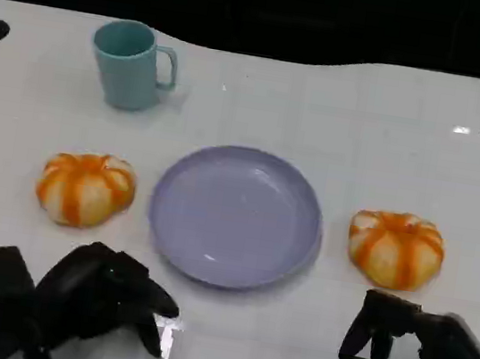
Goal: Grasp the bread from the table and place it into the plate.
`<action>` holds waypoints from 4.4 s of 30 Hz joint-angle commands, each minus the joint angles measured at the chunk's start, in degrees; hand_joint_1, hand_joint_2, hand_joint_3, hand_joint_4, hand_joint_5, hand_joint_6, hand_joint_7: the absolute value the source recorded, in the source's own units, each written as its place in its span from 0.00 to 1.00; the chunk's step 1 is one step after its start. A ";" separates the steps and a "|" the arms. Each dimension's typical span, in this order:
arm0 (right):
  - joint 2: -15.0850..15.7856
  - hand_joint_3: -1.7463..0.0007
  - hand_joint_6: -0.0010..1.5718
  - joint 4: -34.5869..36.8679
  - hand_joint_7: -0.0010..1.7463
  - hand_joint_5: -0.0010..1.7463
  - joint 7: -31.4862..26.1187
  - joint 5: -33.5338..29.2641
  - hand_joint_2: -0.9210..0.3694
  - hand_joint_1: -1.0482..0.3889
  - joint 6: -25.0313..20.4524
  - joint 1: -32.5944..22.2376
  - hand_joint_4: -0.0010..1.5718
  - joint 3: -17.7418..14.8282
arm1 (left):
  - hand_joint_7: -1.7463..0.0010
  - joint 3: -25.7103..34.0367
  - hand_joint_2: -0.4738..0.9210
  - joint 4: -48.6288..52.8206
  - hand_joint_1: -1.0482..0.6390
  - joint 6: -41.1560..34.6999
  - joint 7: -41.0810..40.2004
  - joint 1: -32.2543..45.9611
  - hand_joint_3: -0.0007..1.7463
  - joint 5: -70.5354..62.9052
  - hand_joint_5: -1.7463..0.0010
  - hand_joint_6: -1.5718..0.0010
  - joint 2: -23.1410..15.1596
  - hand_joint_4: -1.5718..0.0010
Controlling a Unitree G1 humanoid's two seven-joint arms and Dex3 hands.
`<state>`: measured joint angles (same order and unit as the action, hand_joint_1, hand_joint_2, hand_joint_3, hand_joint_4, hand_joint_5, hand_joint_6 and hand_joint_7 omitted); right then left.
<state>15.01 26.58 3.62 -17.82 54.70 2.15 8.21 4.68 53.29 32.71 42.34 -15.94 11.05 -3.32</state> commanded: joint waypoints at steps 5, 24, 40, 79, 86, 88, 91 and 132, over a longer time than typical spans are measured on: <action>0.99 0.87 0.45 0.40 0.86 1.00 -0.19 0.39 0.00 0.40 0.40 0.56 0.47 -0.33 | 0.96 0.34 1.00 0.17 0.00 0.55 -0.09 -0.31 0.02 -0.05 0.53 0.00 -1.09 0.15; 0.83 0.87 0.44 1.17 0.86 1.00 -0.79 0.05 0.00 0.40 1.44 0.77 0.47 -0.43 | 0.95 0.07 1.00 0.07 0.00 0.72 -0.57 -0.27 0.02 -0.70 0.52 0.00 -1.24 0.14; 1.15 0.88 0.40 -6.52 0.38 0.79 1.39 4.27 0.00 0.41 -5.49 0.27 0.35 -2.04 | 0.95 0.48 1.00 0.65 0.00 0.61 0.05 -0.66 0.02 0.09 0.52 0.00 -0.79 0.14; 8.80 1.00 0.15 -6.25 0.00 0.14 -7.53 -33.56 0.05 0.32 -38.08 17.80 0.09 8.35 | 0.95 -0.15 1.00 0.00 0.00 1.50 -1.41 -0.04 0.02 -1.22 0.52 0.00 -0.47 0.14; 7.64 1.00 0.14 1.81 0.00 0.13 -9.84 -33.72 0.05 0.30 -39.90 22.22 0.09 12.44 | 0.95 -0.18 1.00 -0.46 0.00 1.33 -1.09 0.27 0.02 -0.84 0.52 0.00 -0.41 0.14; 6.80 1.00 0.14 6.96 0.00 0.12 -11.79 -34.38 0.05 0.30 -40.21 24.44 0.09 14.17 | 0.95 -0.18 1.00 -0.63 0.00 1.46 -1.01 0.47 0.02 -0.77 0.52 0.00 -0.43 0.14; 6.15 1.00 0.14 12.40 0.00 0.12 -13.96 -34.13 0.04 0.29 -39.99 26.65 0.08 15.93 | 0.95 -0.21 1.00 -0.80 0.00 1.26 -1.22 0.56 0.02 -0.82 0.52 0.00 -0.45 0.15; 3.51 0.29 0.43 28.93 1.00 1.00 -51.42 -28.35 0.45 0.62 -19.06 34.06 0.59 19.72 | 0.96 -0.81 1.00 -5.00 0.00 -0.09 -0.95 2.97 0.03 -0.21 0.52 0.00 -0.37 0.15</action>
<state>18.05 57.14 -46.82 -47.01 34.09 35.24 28.54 3.70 48.89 32.67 41.43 -13.87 10.49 -2.85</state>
